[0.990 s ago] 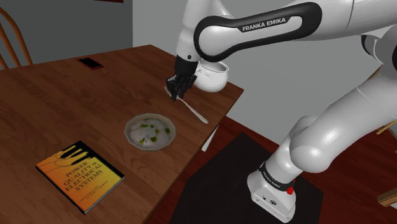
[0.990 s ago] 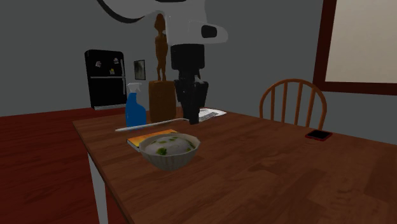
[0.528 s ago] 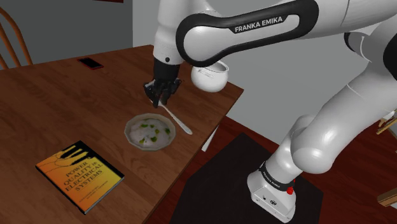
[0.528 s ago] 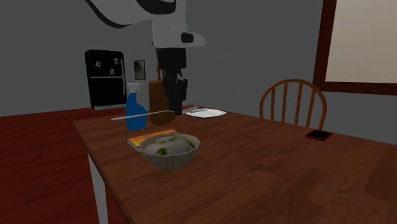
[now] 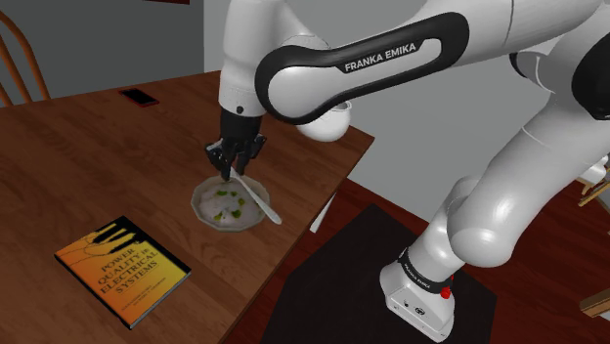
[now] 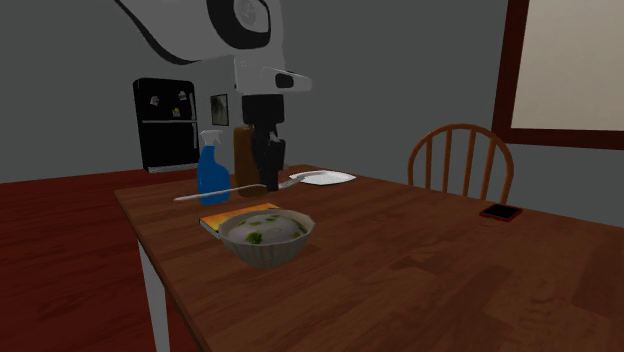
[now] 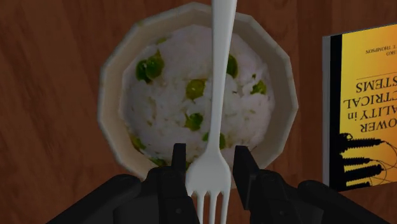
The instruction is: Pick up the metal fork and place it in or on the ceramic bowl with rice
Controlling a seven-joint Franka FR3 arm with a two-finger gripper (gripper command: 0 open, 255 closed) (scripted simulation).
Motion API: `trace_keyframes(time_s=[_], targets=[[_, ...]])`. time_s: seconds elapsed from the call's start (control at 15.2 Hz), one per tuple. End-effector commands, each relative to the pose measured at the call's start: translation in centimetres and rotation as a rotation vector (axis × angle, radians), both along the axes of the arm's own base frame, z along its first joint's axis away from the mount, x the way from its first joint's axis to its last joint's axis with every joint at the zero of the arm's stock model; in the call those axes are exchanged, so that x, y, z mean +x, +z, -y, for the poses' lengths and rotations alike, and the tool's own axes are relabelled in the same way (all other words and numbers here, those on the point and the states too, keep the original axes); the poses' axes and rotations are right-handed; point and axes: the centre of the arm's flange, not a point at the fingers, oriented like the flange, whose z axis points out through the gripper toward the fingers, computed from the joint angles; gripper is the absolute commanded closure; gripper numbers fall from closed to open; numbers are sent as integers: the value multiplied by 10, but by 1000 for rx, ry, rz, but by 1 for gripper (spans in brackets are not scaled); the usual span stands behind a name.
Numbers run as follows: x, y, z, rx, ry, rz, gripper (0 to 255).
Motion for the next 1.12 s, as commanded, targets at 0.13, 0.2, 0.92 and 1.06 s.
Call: trace_keyframes(time_s=[0.13, 0.2, 0.92, 1.06], targets=[[0, -21, 0, 0, 0, 0, 255], [0, -26, 0, 0, 0, 0, 255], [0, -49, 0, 0, 0, 0, 255], [0, -49, 0, 0, 0, 0, 0]])
